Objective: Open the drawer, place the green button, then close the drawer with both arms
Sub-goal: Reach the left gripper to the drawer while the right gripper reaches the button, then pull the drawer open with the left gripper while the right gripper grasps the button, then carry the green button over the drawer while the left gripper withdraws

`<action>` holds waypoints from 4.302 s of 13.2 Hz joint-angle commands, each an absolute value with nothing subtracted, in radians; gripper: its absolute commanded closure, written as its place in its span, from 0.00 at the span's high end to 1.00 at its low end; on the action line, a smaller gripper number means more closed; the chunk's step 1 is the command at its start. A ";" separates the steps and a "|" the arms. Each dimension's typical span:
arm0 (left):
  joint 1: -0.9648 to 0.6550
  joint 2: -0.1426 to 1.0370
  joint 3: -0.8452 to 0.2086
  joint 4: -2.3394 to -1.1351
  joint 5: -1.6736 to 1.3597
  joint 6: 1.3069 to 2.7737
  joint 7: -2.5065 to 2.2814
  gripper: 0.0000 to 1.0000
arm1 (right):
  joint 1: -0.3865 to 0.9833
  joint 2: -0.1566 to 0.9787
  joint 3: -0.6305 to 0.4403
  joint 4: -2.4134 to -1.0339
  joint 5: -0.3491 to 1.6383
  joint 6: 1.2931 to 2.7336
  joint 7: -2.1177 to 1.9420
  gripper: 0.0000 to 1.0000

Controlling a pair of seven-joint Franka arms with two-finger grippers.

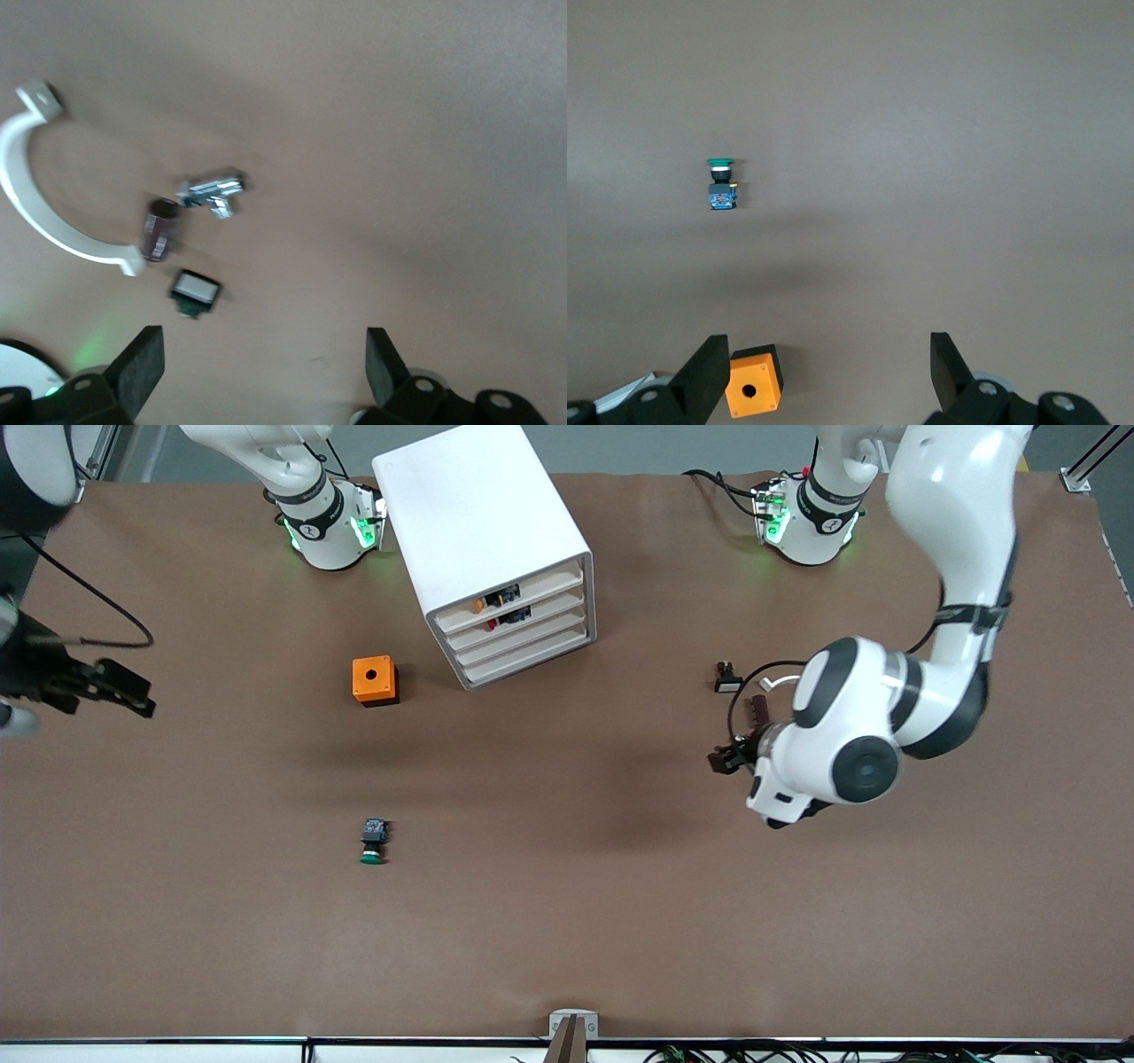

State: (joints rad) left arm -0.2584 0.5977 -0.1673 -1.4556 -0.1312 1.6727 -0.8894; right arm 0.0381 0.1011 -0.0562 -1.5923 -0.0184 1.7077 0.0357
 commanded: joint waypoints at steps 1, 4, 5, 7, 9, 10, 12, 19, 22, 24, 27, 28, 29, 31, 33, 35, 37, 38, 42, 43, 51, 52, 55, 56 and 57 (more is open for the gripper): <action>-0.285 0.662 -0.166 -1.419 -0.162 1.690 -1.064 1.00 | 0.035 0.170 -0.038 -1.580 -0.020 1.742 0.023 1.00; -0.327 0.681 -0.164 -1.427 -0.219 1.687 -1.323 1.00 | 0.040 0.257 -0.002 -1.600 0.008 1.808 0.043 1.00; -0.342 0.695 -0.166 -1.427 -0.235 1.686 -1.433 1.00 | 0.043 0.282 0.008 -1.629 0.009 1.880 0.061 1.00; -0.382 0.744 -0.164 -1.424 -0.325 1.686 -1.685 1.00 | 0.038 0.340 0.067 -1.644 0.009 1.952 0.147 1.00; -0.411 0.791 -0.166 -1.420 -0.403 1.695 -1.793 1.00 | 0.046 0.394 0.089 -1.654 0.011 2.026 0.210 1.00; -0.417 0.805 -0.164 -1.422 -0.504 1.695 -1.799 1.00 | 0.046 0.422 0.112 -1.655 0.011 2.063 0.248 1.00; -0.423 0.845 -0.164 -1.424 -0.689 1.695 -1.807 1.00 | 0.055 0.486 0.139 -1.657 0.011 2.141 0.319 1.00; -0.514 0.956 -0.164 -1.417 -0.983 1.695 -2.212 0.92 | 0.120 0.649 0.140 -1.655 -0.023 2.302 0.520 0.99; -0.558 0.962 -0.164 -1.422 -1.081 1.695 -2.276 0.76 | 0.124 0.696 0.138 -1.655 -0.054 2.348 0.531 0.97; -0.575 0.973 -0.164 -1.422 -1.113 1.694 -2.287 0.67 | 0.121 0.709 0.138 -1.655 -0.135 2.352 0.531 0.97; -0.619 0.983 -0.164 -1.424 -1.131 1.694 -2.286 0.65 | 0.123 0.732 0.138 -1.648 -0.155 2.353 0.544 0.92; -0.633 0.991 -0.164 -1.424 -1.134 1.694 -2.286 0.54 | 0.123 0.732 0.140 -1.647 -0.155 2.350 0.554 0.88; -0.635 1.002 -0.164 -1.424 -1.134 1.694 -2.286 0.49 | 0.124 0.732 0.140 -1.647 -0.153 2.350 0.557 0.82; -0.634 1.006 -0.164 -1.424 -1.135 1.694 -2.289 0.24 | 0.130 0.730 0.140 -1.646 -0.150 2.347 0.571 0.59; -0.623 0.999 -0.163 -1.420 -1.126 1.687 -2.290 0.00 | 0.130 0.729 0.140 -1.646 -0.152 2.348 0.572 0.46; -0.605 0.994 -0.155 -1.416 -1.126 1.687 -2.290 0.00 | 0.127 0.727 0.140 -1.637 -0.152 2.350 0.566 0.26; -0.545 0.997 -0.153 -1.361 -1.123 1.683 -2.281 0.00 | 0.118 0.727 0.140 -1.609 -0.150 2.345 0.560 0.06; -0.522 1.003 -0.153 -1.333 -1.121 1.684 -2.261 0.00 | 0.115 0.721 0.140 -1.603 -0.149 2.341 0.557 0.03; -0.437 1.005 -0.146 -1.318 -1.126 1.697 -2.120 0.02 | 0.132 0.638 0.144 -1.601 -0.056 2.202 0.626 0.02; -0.434 1.005 -0.144 -1.321 -1.124 1.697 -2.102 0.09 | 0.144 0.612 0.144 -1.606 -0.023 2.172 0.652 0.02; -0.393 0.959 -0.106 -1.295 -1.088 1.695 -2.074 0.99 | 0.342 0.413 0.189 -1.621 0.029 1.898 1.366 0.02; -0.390 0.927 -0.066 -1.293 -1.072 1.692 -2.074 0.99 | 0.369 0.411 0.199 -1.621 0.041 1.896 1.452 0.02; -0.387 0.897 0.069 -1.267 -1.055 1.690 -2.071 0.99 | 0.437 0.419 0.201 -1.640 0.046 1.899 1.653 0.02; -0.385 0.875 0.116 -1.259 -1.030 1.689 -2.054 0.99 | 0.471 0.419 0.201 -1.650 0.046 1.905 1.714 0.02; -0.382 0.859 0.139 -1.259 -0.991 1.687 -2.021 0.99 | 0.498 0.419 0.201 -1.651 0.046 1.911 1.765 0.02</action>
State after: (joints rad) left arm -0.3769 0.8986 0.0939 -1.2555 -1.0446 1.6951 -2.0581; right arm 0.4542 0.4310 0.2049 -1.6273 0.0343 1.8964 1.6676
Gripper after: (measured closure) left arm 0.004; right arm 0.586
